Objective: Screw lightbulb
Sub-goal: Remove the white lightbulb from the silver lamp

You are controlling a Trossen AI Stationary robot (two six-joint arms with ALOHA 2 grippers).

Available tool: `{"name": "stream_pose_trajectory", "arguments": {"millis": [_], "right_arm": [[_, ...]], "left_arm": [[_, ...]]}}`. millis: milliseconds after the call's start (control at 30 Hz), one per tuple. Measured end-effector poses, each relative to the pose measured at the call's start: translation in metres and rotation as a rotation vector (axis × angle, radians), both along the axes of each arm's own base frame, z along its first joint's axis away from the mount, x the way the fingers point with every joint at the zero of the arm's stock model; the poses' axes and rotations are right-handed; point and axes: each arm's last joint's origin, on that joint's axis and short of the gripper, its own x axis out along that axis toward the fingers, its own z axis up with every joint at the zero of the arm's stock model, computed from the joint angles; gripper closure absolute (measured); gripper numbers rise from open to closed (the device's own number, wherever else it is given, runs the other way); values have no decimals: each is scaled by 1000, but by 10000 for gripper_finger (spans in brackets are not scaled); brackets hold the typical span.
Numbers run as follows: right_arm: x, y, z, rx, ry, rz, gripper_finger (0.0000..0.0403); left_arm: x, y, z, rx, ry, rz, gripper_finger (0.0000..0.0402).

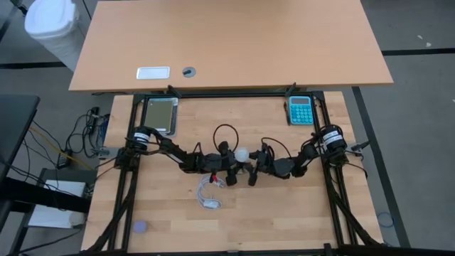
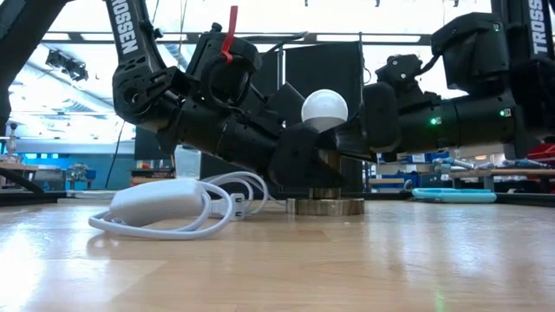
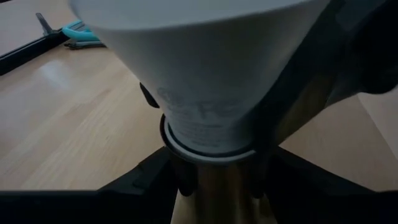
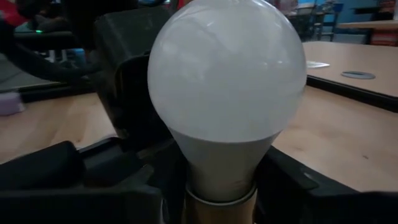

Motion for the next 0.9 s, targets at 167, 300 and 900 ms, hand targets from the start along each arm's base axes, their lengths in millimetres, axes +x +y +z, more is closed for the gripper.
{"name": "stream_pose_trajectory", "arguments": {"millis": [167, 300, 900], "right_arm": [[-6, -6, -2, 7, 0, 79, 248], [-11, -14, -4, 8, 10, 136, 248], [-21, -80, -2, -34, 30, 678, 248]], "left_arm": [[0, -1, 0, 12, 11, -48, 193], [0, -1, -1, 25, 21, -77, 205], [2, -3, 0, 29, 20, -142, 216]]}}
